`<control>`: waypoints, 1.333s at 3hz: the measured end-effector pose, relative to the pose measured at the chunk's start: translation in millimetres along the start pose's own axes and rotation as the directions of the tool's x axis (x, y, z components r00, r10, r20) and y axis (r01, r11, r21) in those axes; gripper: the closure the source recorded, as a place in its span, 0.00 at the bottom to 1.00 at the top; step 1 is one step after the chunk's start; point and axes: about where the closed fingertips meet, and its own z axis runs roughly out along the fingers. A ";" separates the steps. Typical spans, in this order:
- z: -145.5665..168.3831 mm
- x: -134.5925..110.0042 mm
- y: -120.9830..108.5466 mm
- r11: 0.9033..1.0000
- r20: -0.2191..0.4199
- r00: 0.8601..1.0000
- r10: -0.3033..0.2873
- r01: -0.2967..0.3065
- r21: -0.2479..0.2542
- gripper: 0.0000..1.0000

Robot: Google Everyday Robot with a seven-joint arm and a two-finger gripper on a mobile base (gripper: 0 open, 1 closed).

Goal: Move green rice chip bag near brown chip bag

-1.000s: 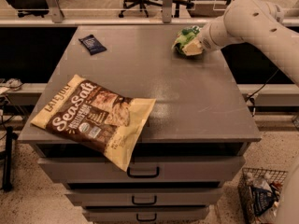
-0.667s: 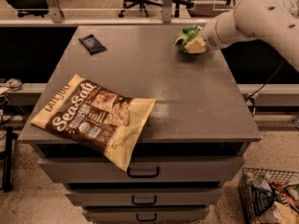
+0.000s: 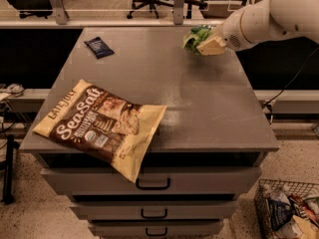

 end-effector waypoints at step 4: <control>-72.3 1.4 75.7 0.915 0.190 0.977 -0.099 0.164 -0.369 1.00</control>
Offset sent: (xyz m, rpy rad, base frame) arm -0.0917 -0.0150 0.0367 0.0376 0.1285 0.2849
